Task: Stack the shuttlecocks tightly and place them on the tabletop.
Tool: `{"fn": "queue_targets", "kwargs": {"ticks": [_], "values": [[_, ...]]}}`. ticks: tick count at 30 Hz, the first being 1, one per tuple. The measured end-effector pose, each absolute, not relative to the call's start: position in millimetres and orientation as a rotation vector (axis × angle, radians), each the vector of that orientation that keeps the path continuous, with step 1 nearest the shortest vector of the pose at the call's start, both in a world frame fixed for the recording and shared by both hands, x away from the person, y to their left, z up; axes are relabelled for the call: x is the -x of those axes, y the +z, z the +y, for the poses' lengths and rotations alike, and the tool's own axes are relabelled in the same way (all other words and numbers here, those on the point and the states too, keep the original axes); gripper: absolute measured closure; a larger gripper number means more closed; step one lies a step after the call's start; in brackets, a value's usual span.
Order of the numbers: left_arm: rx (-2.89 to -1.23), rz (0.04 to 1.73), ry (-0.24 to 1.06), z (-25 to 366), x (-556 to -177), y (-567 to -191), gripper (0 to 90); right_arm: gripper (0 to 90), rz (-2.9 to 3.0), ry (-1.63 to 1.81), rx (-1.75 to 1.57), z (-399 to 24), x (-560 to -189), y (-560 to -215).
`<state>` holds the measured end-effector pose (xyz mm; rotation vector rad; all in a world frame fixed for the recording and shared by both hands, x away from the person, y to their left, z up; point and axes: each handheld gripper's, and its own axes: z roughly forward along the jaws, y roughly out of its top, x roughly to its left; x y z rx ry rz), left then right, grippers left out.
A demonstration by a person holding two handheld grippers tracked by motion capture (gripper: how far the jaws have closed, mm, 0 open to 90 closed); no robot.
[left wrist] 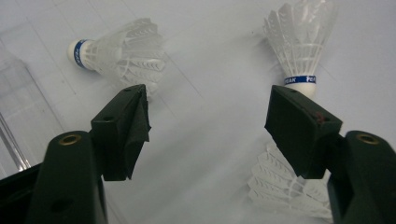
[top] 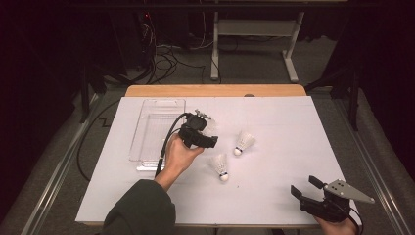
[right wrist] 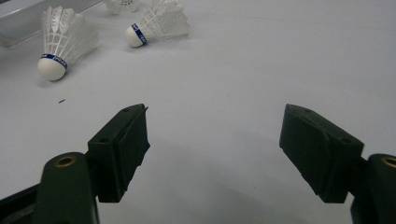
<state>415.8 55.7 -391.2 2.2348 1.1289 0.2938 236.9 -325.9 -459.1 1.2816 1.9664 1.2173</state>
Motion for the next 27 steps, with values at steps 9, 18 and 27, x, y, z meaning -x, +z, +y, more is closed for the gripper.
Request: {"fn": "queue_targets", "kwargs": {"ticks": [9,18,27], "values": [[-2.252,1.146,0.348,52.0,-429.4,-387.2,33.0,24.8,1.967,1.222,-1.281,-325.9,-236.8,-459.0],[-2.26,1.18,0.36,49.7,-447.0,-385.2,33.5,24.9,1.969,1.225,-1.28,-325.7,-236.9,-459.0],[-2.267,1.236,0.341,50.5,-466.7,-387.9,36.5,25.1,1.969,1.224,-1.28,-325.4,-236.9,-459.0]]}}
